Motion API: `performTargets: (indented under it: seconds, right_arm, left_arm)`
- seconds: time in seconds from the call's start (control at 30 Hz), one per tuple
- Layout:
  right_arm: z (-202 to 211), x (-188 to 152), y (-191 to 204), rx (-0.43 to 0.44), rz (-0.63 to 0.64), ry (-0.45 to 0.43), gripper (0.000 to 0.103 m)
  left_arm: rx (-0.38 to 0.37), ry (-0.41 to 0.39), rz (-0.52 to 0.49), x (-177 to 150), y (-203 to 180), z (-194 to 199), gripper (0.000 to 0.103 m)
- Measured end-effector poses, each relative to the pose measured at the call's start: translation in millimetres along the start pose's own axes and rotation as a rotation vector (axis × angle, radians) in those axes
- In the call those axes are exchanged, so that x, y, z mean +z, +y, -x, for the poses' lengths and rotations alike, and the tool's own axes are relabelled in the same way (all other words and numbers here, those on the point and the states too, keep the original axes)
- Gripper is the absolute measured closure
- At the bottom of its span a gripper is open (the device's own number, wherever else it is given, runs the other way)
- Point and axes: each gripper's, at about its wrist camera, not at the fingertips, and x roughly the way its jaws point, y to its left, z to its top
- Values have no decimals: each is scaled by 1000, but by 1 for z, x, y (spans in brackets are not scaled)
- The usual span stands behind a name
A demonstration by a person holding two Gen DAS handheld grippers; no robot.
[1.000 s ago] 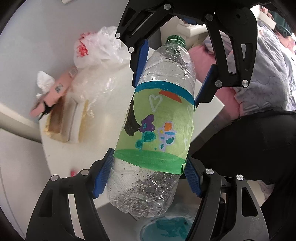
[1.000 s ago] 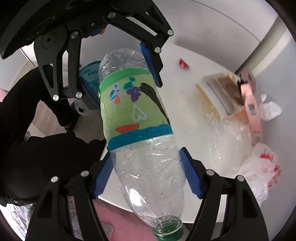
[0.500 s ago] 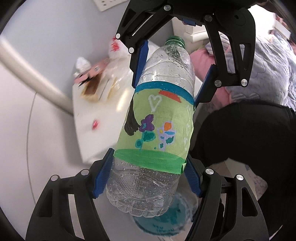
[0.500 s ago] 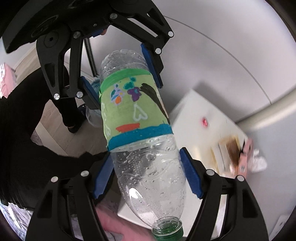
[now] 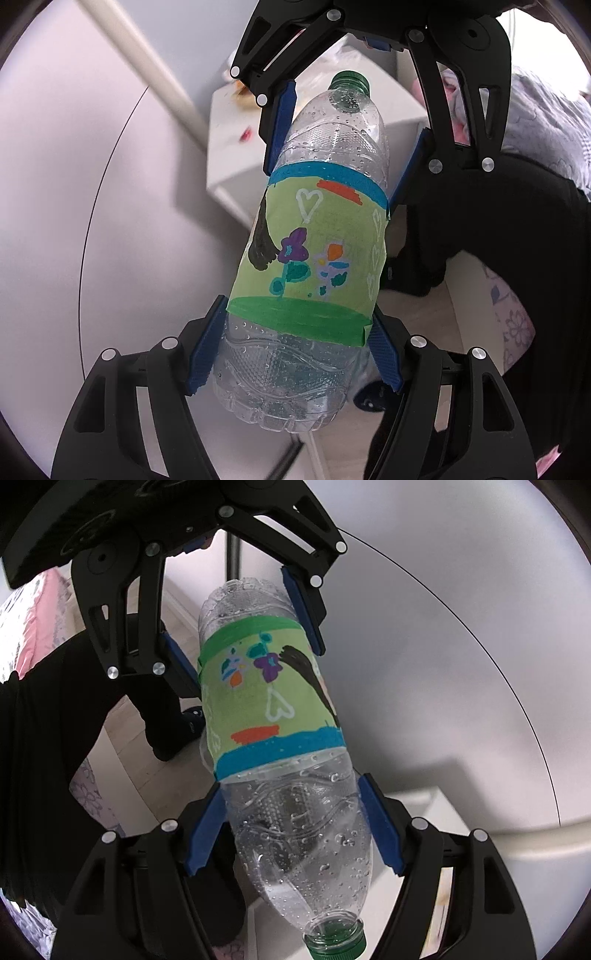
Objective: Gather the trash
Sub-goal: 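Lift the bottle with the left gripper and carry it over the trash bin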
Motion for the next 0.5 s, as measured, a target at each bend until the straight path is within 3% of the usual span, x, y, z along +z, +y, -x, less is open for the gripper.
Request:
performTargets:
  seconds: [0.27, 0.5]
  right_arm:
    - [-41, 44, 19, 58, 61, 12, 35]
    - [-102, 44, 20, 129, 61, 53, 35]
  left_arm:
    - [-9, 38, 86, -53, 5, -16, 35]
    - [-67, 52, 123, -95, 2, -69, 35]
